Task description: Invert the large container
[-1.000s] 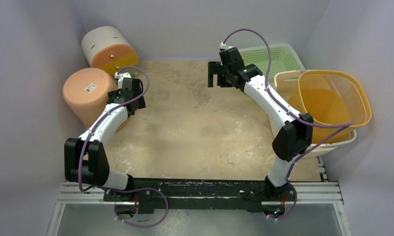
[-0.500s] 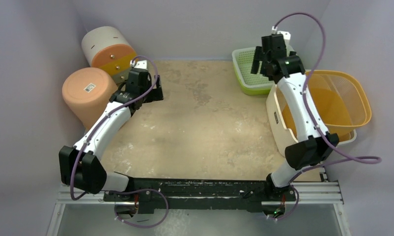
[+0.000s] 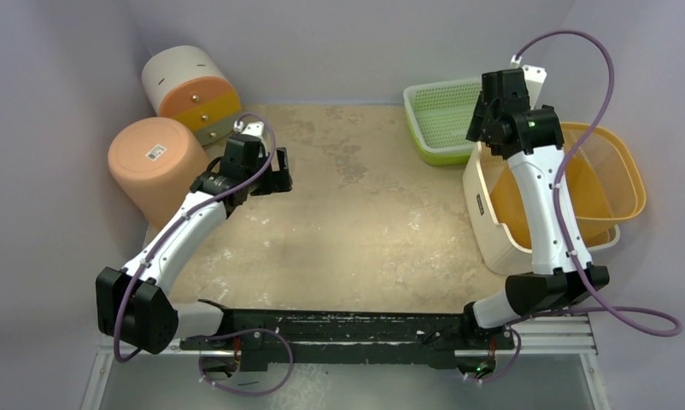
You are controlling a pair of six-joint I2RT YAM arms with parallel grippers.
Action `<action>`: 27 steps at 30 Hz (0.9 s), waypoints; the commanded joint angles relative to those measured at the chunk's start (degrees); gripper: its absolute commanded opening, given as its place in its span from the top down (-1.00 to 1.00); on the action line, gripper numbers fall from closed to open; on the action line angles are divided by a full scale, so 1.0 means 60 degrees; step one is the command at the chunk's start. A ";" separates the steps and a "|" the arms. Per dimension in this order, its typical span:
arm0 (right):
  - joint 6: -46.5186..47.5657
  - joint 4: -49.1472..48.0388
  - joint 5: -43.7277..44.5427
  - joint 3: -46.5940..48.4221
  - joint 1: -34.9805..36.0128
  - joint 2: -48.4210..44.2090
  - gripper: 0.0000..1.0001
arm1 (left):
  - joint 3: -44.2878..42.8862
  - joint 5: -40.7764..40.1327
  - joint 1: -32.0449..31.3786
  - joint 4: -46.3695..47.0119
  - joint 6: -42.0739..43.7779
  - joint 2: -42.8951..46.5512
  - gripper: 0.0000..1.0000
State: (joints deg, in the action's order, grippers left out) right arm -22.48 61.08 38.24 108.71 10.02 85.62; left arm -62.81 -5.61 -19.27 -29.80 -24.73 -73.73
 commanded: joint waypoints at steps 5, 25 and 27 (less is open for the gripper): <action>-0.0524 0.0356 -0.0200 -0.1340 -0.0872 -0.0691 -0.85 | 0.0133 0.0710 -0.0003 0.0513 -0.0132 0.0175 -0.81; 0.0911 -0.1564 0.0370 -0.1915 -0.1450 -0.0479 0.91 | -0.0118 0.0216 -0.0006 -0.0089 -0.0181 0.0783 -0.80; 0.0990 -0.1623 0.0473 -0.1856 -0.1449 -0.0559 1.00 | -0.0204 0.0141 0.0000 -0.0163 -0.0198 0.0812 -0.81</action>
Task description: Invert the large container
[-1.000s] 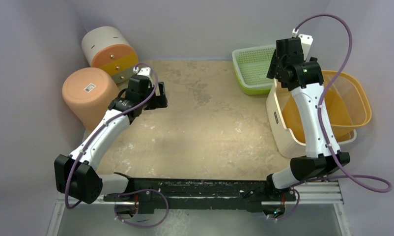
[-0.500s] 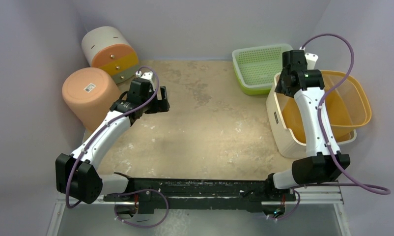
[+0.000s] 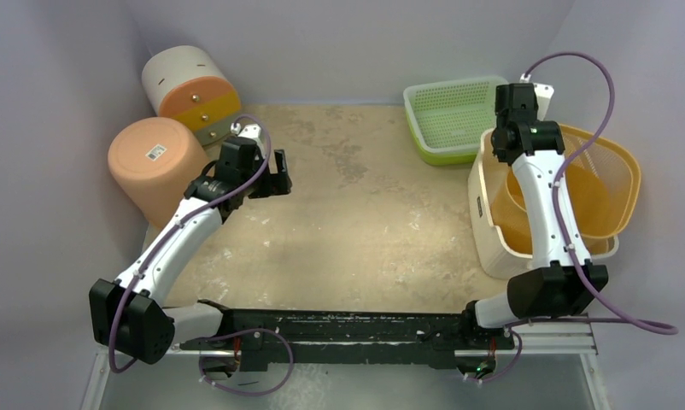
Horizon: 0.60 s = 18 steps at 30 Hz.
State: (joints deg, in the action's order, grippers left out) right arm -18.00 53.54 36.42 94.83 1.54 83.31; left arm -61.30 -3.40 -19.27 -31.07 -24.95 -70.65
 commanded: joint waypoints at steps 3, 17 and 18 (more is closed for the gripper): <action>0.0851 -0.0376 0.0879 0.1042 -0.0030 -0.0239 1.00 | -0.0692 -0.0424 0.0002 -0.0174 -0.0145 0.0390 -0.81; 0.0527 -0.1241 -0.2163 0.7352 -0.0023 -0.0251 1.00 | -0.3239 -0.2042 0.0000 -0.1441 -0.0506 0.0655 -0.82; 0.0422 -0.1659 -0.2636 0.7074 -0.0019 -0.0431 1.00 | -0.3366 -0.2177 -0.0003 -0.1490 -0.0528 0.0675 -0.82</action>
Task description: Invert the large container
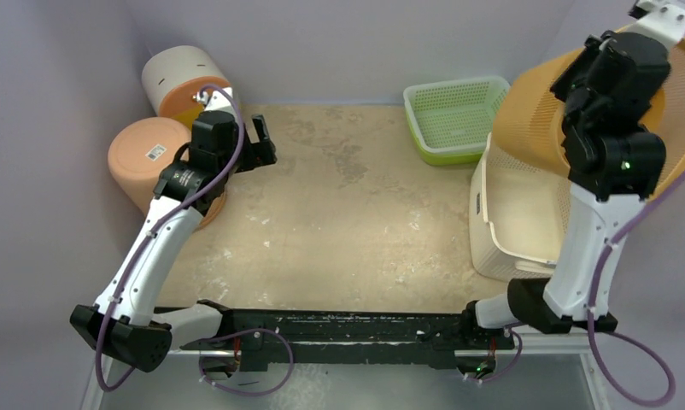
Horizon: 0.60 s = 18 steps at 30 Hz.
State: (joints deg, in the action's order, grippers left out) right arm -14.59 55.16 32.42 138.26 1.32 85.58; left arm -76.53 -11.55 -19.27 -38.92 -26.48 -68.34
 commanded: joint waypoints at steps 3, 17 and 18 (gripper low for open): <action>-0.0413 -0.2649 -0.3476 -0.0572 0.0016 -0.0869 1.00 | -0.1208 -0.1037 -0.0005 -0.0304 -0.0346 0.0348 -0.82; -0.2696 -0.8182 -0.9249 -0.3490 0.1312 -0.0517 1.00 | -0.2416 -0.2503 0.0003 -0.1081 -0.0452 0.0825 -0.82; -0.2650 -0.8279 -0.9106 -0.3555 0.1670 -0.0347 1.00 | -0.2550 -0.2690 -0.0010 -0.1134 -0.0439 0.0848 -0.82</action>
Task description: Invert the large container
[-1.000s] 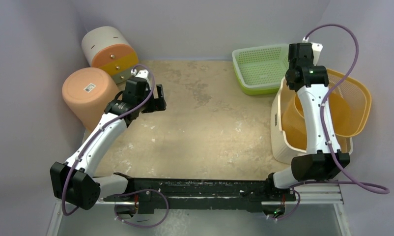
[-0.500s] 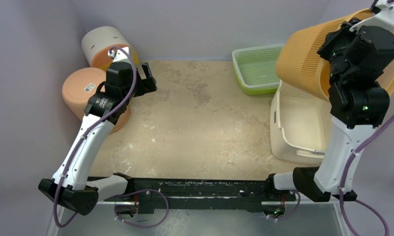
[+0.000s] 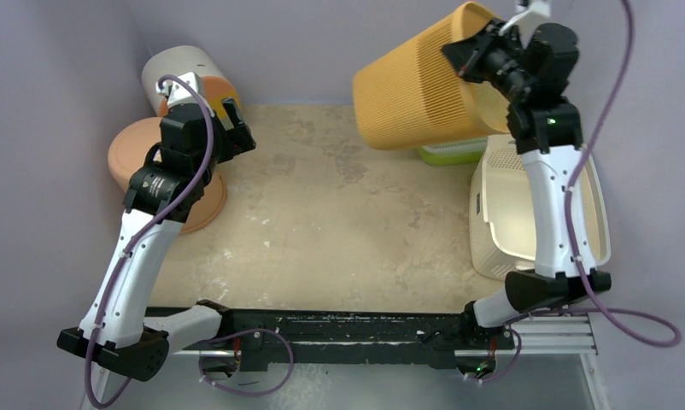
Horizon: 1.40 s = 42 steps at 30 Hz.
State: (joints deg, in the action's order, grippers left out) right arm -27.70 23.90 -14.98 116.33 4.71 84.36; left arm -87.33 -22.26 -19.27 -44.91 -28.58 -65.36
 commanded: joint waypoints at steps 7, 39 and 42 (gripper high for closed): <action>-0.2564 -0.6783 -0.1696 -0.2369 0.2328 0.0606 1.00 | -0.1476 -0.1525 -0.0006 -0.0383 -0.0004 0.0468 -0.82; -1.3403 -2.1734 -0.0771 -0.8975 0.3564 0.5865 1.00 | -0.3530 -0.1354 0.0002 -0.1288 0.0224 -0.0785 -0.82; -1.3269 -2.1756 -0.1010 -1.0016 0.3241 0.5768 1.00 | -0.3459 -0.1337 0.0002 -0.1276 0.0215 -0.0784 -0.82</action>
State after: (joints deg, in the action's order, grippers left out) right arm -104.97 -90.06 -18.94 62.59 26.55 121.97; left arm -107.68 -30.65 -19.27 -54.48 -27.88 -70.91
